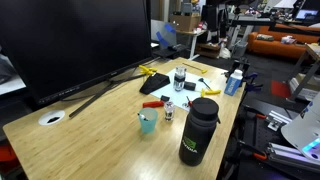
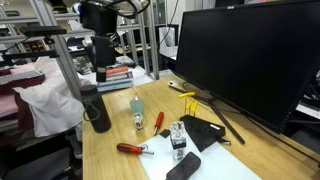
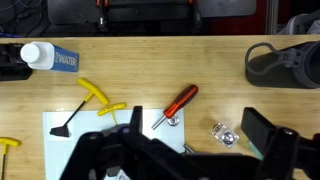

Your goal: Get the rightmost yellow object and put it behind all the yellow objects on the black base

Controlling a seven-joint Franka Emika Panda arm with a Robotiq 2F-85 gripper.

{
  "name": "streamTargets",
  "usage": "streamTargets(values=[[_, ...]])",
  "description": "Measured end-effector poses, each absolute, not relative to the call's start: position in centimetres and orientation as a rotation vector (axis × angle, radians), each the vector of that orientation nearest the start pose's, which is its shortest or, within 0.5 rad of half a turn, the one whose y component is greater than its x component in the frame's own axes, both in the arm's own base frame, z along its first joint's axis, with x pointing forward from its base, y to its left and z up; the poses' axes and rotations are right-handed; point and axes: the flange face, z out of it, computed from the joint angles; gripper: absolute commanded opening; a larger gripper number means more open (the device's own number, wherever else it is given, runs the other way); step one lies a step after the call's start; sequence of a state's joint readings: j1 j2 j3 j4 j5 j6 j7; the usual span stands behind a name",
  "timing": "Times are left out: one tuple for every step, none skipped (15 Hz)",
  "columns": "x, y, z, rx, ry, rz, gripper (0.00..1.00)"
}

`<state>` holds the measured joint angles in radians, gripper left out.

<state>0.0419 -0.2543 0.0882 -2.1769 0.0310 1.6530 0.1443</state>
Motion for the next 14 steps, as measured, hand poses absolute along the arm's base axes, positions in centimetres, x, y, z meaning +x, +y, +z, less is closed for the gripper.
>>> streamTargets(values=[[44.1, 6.3, 47.8, -3.141, 0.042, 0.424, 1.0], [44.1, 6.3, 47.8, -3.141, 0.042, 0.424, 1.0], [44.1, 6.2, 47.7, -3.141, 0.046, 0.424, 1.0], [44.2, 6.0, 47.7, -3.139, 0.062, 0.422, 1.0], [44.2, 5.6, 47.4, -3.138, 0.099, 0.418, 1.0], [44.3, 5.0, 47.1, -3.135, 0.148, 0.412, 1.0], [44.3, 4.3, 46.6, -3.131, 0.211, 0.406, 1.0], [44.2, 3.5, 46.1, -3.125, 0.288, 0.405, 1.0], [44.2, 2.6, 45.5, -3.116, 0.366, 0.404, 1.0], [44.0, 1.9, 44.9, -3.107, 0.435, 0.409, 1.0], [43.9, 1.5, 44.6, -3.101, 0.476, 0.413, 1.0], [43.9, 1.4, 44.5, -3.098, 0.496, 0.412, 1.0], [43.9, 1.4, 44.5, -3.097, 0.505, 0.408, 1.0], [43.9, 1.5, 44.6, -3.097, 0.509, 0.406, 1.0]])
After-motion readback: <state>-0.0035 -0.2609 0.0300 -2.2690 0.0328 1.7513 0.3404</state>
